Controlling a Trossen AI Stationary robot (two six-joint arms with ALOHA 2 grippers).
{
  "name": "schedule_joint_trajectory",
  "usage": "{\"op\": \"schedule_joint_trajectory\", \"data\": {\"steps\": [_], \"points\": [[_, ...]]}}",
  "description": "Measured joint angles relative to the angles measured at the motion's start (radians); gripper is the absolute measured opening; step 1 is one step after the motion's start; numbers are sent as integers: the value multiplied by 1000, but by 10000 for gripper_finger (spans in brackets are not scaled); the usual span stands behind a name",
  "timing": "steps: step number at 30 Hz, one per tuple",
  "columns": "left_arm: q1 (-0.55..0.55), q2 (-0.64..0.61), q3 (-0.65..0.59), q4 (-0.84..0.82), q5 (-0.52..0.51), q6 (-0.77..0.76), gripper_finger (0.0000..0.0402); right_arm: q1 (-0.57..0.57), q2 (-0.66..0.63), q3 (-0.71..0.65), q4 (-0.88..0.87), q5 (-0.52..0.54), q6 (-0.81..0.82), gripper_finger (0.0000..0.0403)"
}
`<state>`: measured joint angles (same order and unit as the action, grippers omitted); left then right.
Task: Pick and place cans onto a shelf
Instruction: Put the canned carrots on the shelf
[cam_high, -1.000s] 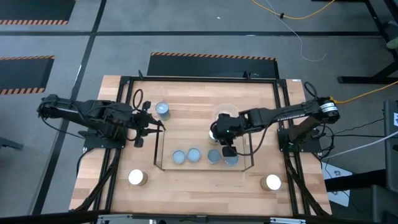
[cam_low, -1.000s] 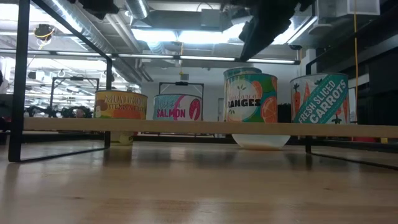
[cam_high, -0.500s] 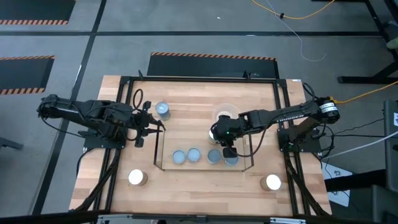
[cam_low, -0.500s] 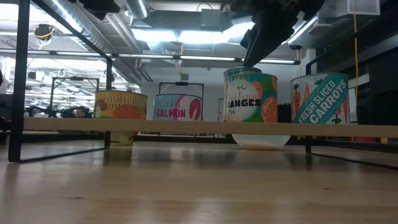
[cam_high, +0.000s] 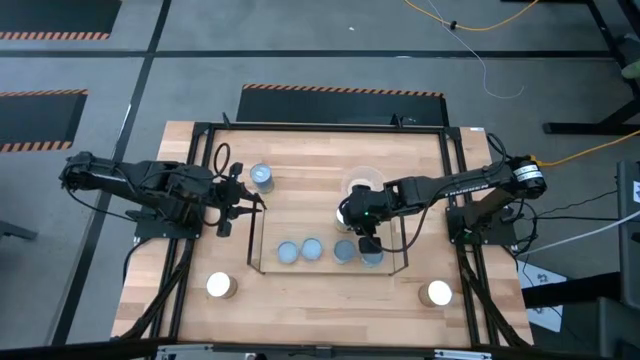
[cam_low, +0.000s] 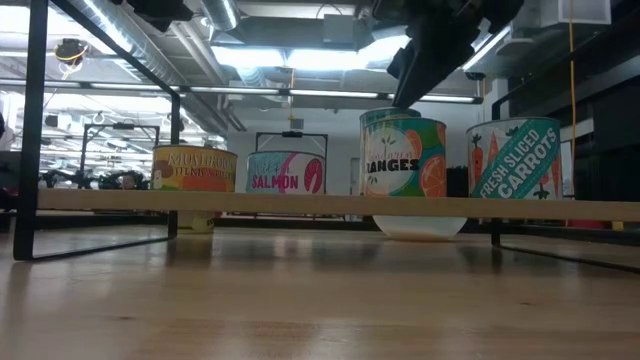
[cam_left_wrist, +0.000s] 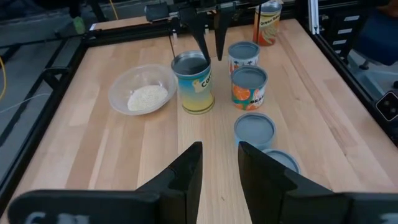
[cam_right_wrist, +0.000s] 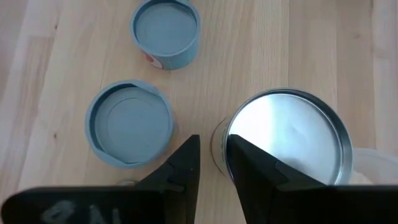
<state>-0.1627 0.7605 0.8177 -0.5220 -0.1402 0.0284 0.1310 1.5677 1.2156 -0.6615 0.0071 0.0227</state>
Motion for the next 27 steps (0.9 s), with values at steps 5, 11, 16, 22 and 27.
{"op": "schedule_joint_trajectory", "data": {"steps": [5,11,16,22,27], "points": [[0,0,0,0,0,0,96,0,0,0,-11,5,1,81],[0,0,0,0,0,0,96,0,0,0,-14,5,0,26],[0,0,0,0,0,0,96,0,0,1,-14,2,2,7],[0,0,0,0,0,0,96,0,0,1,-15,2,0,4],[0,0,0,0,0,0,96,0,0,1,-16,-2,-3,3]]}}
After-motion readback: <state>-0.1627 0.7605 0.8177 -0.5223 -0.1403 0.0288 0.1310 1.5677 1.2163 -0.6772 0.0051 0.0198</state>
